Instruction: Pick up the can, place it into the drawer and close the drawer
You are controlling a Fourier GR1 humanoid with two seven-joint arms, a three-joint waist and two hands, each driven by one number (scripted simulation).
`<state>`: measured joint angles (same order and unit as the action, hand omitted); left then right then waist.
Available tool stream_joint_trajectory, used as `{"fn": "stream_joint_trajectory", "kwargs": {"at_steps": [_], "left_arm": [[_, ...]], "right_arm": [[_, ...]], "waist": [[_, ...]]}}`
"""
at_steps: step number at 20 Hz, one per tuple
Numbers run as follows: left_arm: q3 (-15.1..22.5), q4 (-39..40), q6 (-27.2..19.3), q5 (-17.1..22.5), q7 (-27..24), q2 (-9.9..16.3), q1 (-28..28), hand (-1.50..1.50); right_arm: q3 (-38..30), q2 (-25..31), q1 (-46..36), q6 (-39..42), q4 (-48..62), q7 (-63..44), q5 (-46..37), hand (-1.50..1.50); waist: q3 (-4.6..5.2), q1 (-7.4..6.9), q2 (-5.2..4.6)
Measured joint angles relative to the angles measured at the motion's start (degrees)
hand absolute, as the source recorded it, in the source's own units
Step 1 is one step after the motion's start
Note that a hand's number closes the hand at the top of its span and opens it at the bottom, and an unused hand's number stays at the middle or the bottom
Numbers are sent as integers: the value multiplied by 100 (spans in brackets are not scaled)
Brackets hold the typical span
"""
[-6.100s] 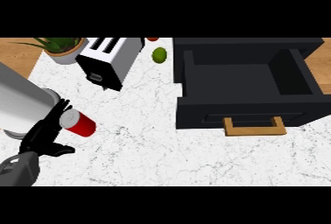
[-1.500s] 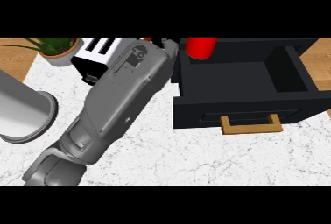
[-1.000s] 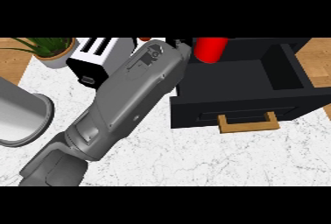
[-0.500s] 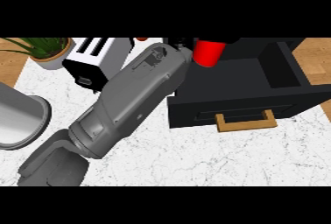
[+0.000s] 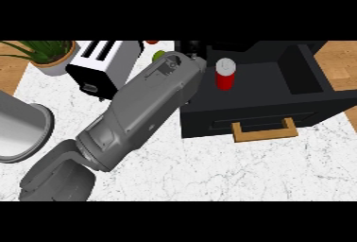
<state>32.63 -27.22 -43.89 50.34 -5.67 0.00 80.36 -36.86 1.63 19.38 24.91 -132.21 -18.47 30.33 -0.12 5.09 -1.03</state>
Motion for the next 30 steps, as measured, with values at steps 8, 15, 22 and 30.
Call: {"fn": "stream_joint_trajectory", "kwargs": {"at_steps": [8,15,22,30], "left_arm": [[190,99,-129,368,-239,0,8,-150],[170,88,-116,607,-587,0,16,-150],[150,16,-56,800,-962,0,23,-150],[161,-62,-113,920,-1021,0,157,-150]], "right_arm": [[61,-38,-67,28,38,19,-129,-150],[-172,230,-234,331,-193,630,-732,-150],[198,357,-676,494,-444,1081,-1710,-150],[1270,313,-1411,320,-507,1331,-3844,-150]], "waist": [[0,35,-19],[1,30,-21],[5,-117,-10],[9,-349,5]]}}
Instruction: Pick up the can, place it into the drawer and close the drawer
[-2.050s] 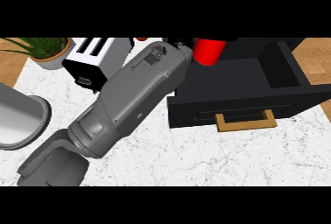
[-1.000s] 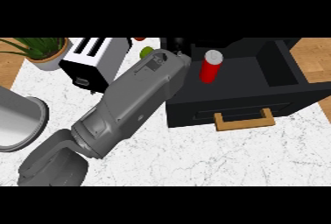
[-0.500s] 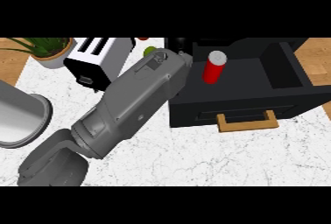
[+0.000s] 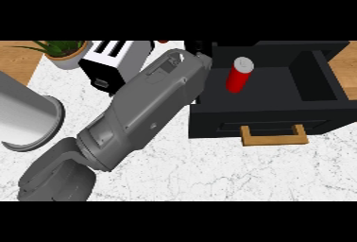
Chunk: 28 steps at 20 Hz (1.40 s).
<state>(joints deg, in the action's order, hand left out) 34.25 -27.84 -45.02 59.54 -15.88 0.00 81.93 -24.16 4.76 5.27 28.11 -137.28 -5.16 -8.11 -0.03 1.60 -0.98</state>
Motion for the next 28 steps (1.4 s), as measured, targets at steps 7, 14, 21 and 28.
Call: {"fn": "stream_joint_trajectory", "kwargs": {"at_steps": [7,14,21,28], "left_arm": [[-9,-127,-77,48,101,1,-49,-150],[-17,-363,-206,-132,352,113,-191,-150],[-27,-623,-210,-362,651,451,-298,-150],[-4,-1136,-211,-559,960,903,-611,-150]], "right_arm": [[1073,77,-821,-487,846,311,-1983,-150],[1956,90,-1650,-1270,2182,615,-3530,-150],[2438,275,-2505,-1873,3804,940,-4597,-150],[2642,319,-3359,-2604,5578,1012,-5514,-150]], "waist": [[2,-148,32],[4,-266,71],[3,-311,78],[4,-382,90]]}}
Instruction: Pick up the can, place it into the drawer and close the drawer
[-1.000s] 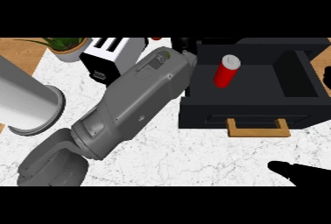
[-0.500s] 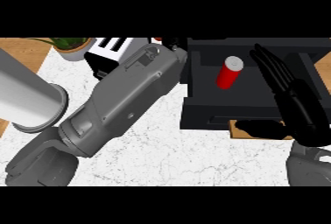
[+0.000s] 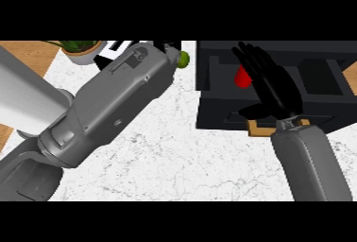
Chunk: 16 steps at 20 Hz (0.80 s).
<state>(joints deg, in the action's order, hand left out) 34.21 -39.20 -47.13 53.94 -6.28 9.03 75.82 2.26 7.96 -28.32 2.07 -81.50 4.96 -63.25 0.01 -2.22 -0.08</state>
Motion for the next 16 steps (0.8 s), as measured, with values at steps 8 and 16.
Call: {"fn": "stream_joint_trajectory", "kwargs": {"at_steps": [8,16], "left_arm": [[-14,-808,-27,-215,437,617,-439,-150],[-51,-1457,-54,-431,651,992,-844,-150]], "right_arm": [[-204,-112,-832,-1187,2117,105,-552,-150],[-496,-38,-1636,-2413,3738,270,-937,-150]], "waist": [[9,-34,1],[85,-83,54]]}}
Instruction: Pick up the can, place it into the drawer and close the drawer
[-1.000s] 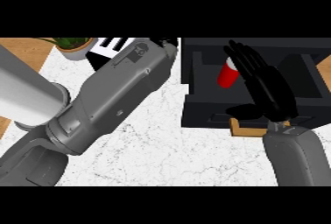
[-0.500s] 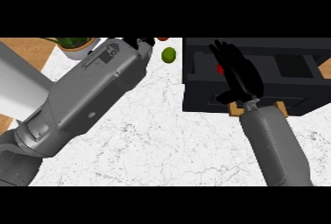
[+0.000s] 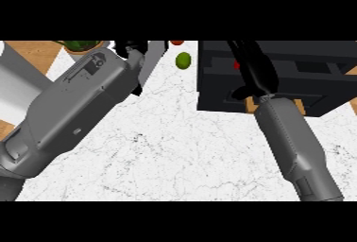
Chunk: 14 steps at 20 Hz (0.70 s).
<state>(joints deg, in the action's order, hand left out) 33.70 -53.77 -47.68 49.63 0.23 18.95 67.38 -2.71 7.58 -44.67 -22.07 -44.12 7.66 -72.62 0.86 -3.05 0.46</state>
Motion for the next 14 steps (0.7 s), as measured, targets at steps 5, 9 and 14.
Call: {"fn": "stream_joint_trajectory", "kwargs": {"at_steps": [5,9,14], "left_arm": [[-75,-282,17,-62,191,237,-117,-150],[-119,-507,22,-118,342,390,-174,-150],[-81,-792,-44,-229,523,502,-223,-150]], "right_arm": [[-223,75,-474,-578,821,37,-107,-150],[-415,153,-808,-1006,1420,118,-117,-150],[-637,255,-1252,-1406,2109,6,-141,-150]], "waist": [[-3,-48,-31],[-16,-92,-63],[-72,-164,-148]]}}
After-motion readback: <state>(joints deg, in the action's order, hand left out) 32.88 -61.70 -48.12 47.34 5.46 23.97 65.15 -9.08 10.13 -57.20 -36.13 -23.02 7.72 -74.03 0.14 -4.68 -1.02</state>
